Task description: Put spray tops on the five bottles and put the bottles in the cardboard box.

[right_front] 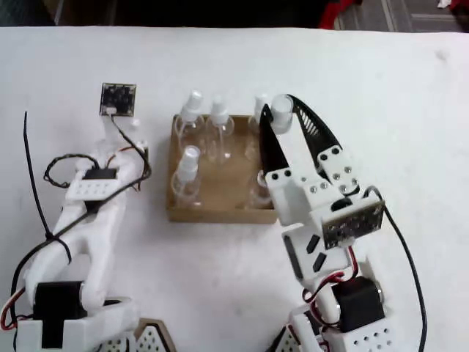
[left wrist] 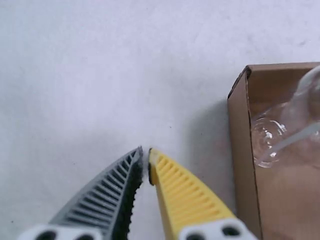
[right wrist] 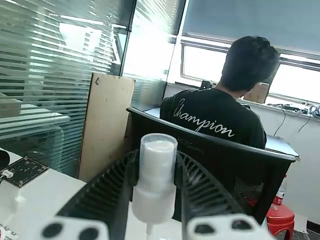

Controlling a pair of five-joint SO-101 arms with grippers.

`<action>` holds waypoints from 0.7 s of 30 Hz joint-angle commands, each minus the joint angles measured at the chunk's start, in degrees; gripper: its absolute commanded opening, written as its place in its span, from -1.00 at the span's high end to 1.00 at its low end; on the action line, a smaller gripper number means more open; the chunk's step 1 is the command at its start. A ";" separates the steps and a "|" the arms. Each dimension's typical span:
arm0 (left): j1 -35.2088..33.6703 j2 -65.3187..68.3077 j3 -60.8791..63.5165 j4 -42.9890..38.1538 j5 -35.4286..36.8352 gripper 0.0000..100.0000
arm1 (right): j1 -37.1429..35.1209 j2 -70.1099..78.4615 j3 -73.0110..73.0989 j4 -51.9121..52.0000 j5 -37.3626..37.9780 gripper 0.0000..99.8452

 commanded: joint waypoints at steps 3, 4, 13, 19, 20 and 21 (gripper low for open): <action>-2.77 -2.24 -2.99 -1.05 -0.09 0.96 | -1.89 0.04 0.18 -4.70 11.52 0.97; -3.12 -2.24 -2.99 -1.05 0.09 0.96 | -2.77 0.04 0.18 -6.20 14.59 0.97; -3.03 -17.63 4.66 3.52 8.44 0.96 | -7.34 4.70 2.29 -5.41 20.22 0.97; -2.07 -31.69 18.29 -7.91 8.35 0.96 | -8.84 8.48 2.02 -5.58 20.31 0.97; -2.15 -33.54 19.87 -8.97 8.35 0.96 | -8.92 8.84 2.02 -5.23 20.31 0.97; -2.24 -35.47 21.36 -9.58 8.35 0.96 | -8.92 9.01 2.11 -5.14 20.31 0.97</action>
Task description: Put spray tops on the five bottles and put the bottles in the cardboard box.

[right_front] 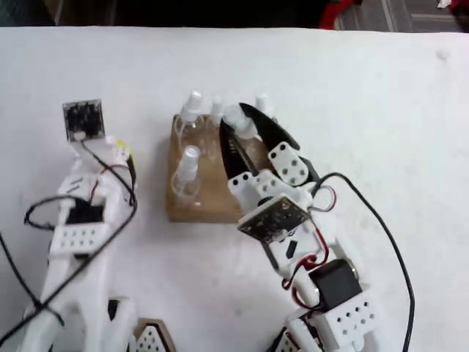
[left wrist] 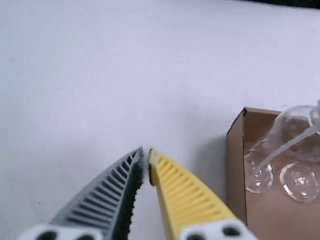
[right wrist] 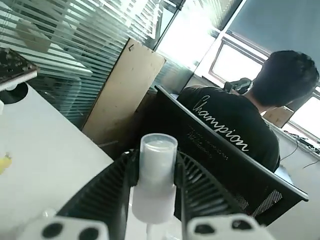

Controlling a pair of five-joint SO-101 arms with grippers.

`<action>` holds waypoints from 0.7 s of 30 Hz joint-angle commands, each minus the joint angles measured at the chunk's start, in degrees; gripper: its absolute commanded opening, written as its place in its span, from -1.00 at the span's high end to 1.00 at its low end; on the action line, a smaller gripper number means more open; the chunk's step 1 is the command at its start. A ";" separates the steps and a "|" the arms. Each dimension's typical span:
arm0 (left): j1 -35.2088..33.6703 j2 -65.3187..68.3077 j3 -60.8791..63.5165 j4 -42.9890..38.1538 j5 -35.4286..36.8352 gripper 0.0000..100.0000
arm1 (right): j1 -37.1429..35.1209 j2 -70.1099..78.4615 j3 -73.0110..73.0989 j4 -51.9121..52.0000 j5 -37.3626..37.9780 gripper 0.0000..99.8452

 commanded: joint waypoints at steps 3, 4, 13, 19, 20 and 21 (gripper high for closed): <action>0.75 -13.49 7.30 -5.54 0.79 0.96 | -0.84 0.75 -0.79 -0.22 0.79 0.97; 0.84 -14.64 7.91 -5.54 0.79 0.96 | -1.10 0.66 -1.23 -0.22 0.79 0.97; 0.84 -17.80 9.85 -5.80 0.79 0.95 | -1.19 1.10 -16.70 22.02 0.79 0.97; 0.92 -17.80 9.85 -5.80 0.79 0.95 | -4.53 1.19 -15.91 22.55 0.70 0.97; 0.92 -17.80 9.85 -5.80 0.79 0.95 | -5.05 1.19 -15.38 22.46 0.70 0.97; 0.92 -17.80 9.85 -5.80 0.79 0.95 | -5.32 1.19 -14.86 22.37 0.70 0.97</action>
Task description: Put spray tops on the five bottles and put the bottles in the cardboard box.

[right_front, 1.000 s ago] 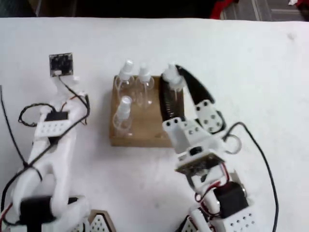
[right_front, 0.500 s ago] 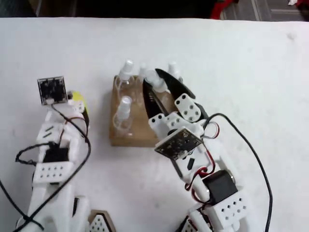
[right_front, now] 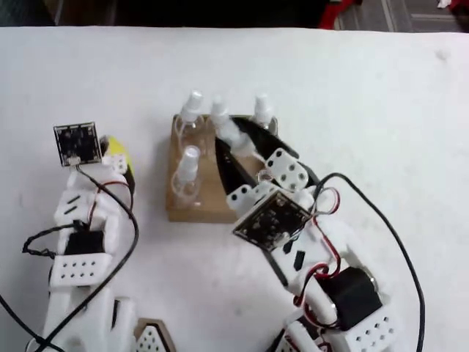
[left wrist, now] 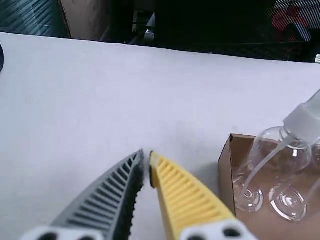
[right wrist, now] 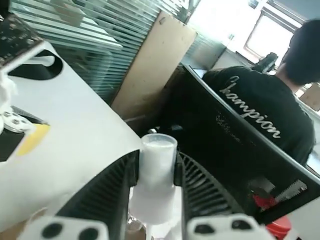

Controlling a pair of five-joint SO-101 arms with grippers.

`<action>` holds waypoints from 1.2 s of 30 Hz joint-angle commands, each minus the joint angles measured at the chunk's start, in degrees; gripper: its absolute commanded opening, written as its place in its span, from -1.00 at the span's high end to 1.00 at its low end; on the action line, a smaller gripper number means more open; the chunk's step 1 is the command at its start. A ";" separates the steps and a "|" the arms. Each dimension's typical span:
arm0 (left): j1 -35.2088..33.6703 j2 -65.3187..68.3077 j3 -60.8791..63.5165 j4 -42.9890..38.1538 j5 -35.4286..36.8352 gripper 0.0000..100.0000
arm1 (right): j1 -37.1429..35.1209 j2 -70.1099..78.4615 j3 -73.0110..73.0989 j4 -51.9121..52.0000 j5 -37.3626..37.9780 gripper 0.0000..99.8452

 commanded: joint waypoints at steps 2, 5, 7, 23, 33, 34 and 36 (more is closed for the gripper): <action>0.57 -1.54 -0.26 -1.67 0.79 0.95 | -1.71 0.57 0.44 -1.98 0.35 0.97; 0.57 -1.54 -0.26 -1.67 0.79 0.95 | -1.45 2.59 2.20 -4.70 0.18 0.97; 0.57 -1.54 -0.26 -1.67 0.79 0.95 | -1.45 4.44 2.29 -4.79 0.09 0.97; 0.57 -1.80 -0.35 -1.67 0.79 0.95 | 2.77 5.76 6.59 -7.34 -1.14 0.97; 0.57 -1.89 -0.35 -1.67 0.79 0.95 | 13.14 5.76 14.24 -15.16 -22.33 0.97; 0.57 -1.89 -0.35 -1.67 0.79 0.95 | 13.23 5.76 14.42 -15.16 -23.12 0.97; 0.57 -1.89 -0.35 -1.67 0.79 0.95 | 13.23 5.76 14.86 -14.81 -24.00 0.97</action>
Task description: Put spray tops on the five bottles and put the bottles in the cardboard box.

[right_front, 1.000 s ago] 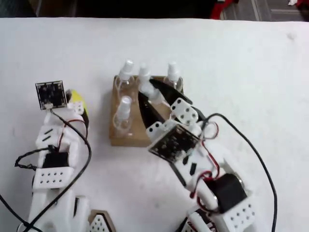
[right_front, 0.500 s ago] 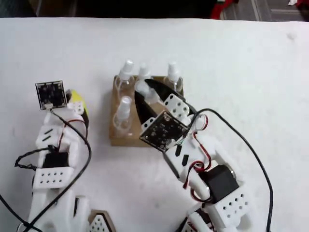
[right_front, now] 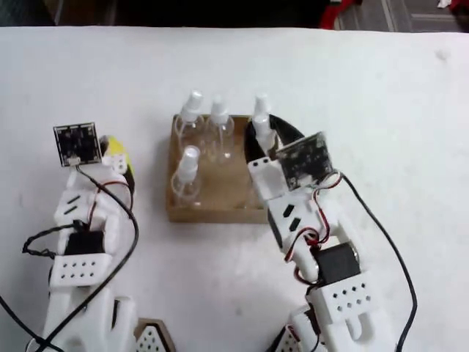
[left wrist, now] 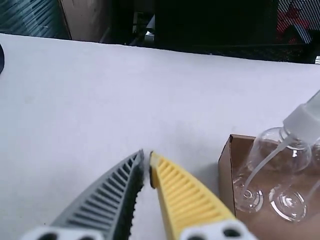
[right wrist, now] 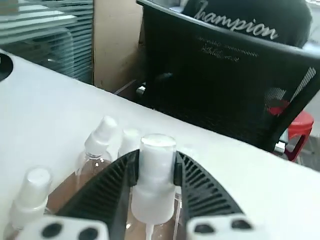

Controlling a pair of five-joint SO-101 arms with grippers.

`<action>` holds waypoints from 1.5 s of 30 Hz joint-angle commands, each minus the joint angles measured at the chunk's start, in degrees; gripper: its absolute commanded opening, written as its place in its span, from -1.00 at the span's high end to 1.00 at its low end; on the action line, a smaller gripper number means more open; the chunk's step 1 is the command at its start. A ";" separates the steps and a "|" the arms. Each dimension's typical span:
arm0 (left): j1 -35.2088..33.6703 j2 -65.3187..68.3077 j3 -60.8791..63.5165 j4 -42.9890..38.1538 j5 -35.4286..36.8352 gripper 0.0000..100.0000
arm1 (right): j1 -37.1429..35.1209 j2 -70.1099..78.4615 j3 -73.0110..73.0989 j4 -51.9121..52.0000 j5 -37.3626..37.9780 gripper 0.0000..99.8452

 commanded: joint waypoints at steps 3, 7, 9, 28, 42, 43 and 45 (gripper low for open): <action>0.57 -1.80 -0.35 -1.67 0.79 0.95 | 0.84 -0.57 1.93 -1.45 -2.81 0.97; 0.57 -1.80 -0.35 -1.67 0.79 0.95 | 0.84 -0.57 4.57 -1.54 -2.73 0.97; 0.57 -1.80 -0.35 -1.67 0.79 0.95 | 0.84 -0.57 5.27 -1.54 -2.81 0.97; 0.57 -1.80 -0.35 -1.67 0.79 0.95 | 0.92 -0.57 13.01 -7.96 -2.64 0.97; 0.57 -1.80 -0.35 -1.67 0.79 0.95 | 4.70 -16.75 17.32 2.07 -2.55 0.96; 0.57 -1.80 -0.35 -1.67 0.79 0.95 | 4.35 -18.95 18.81 1.63 -2.55 0.96; 0.57 -1.80 -0.26 -1.67 0.79 0.95 | 3.38 -22.55 21.89 -0.04 -2.46 0.96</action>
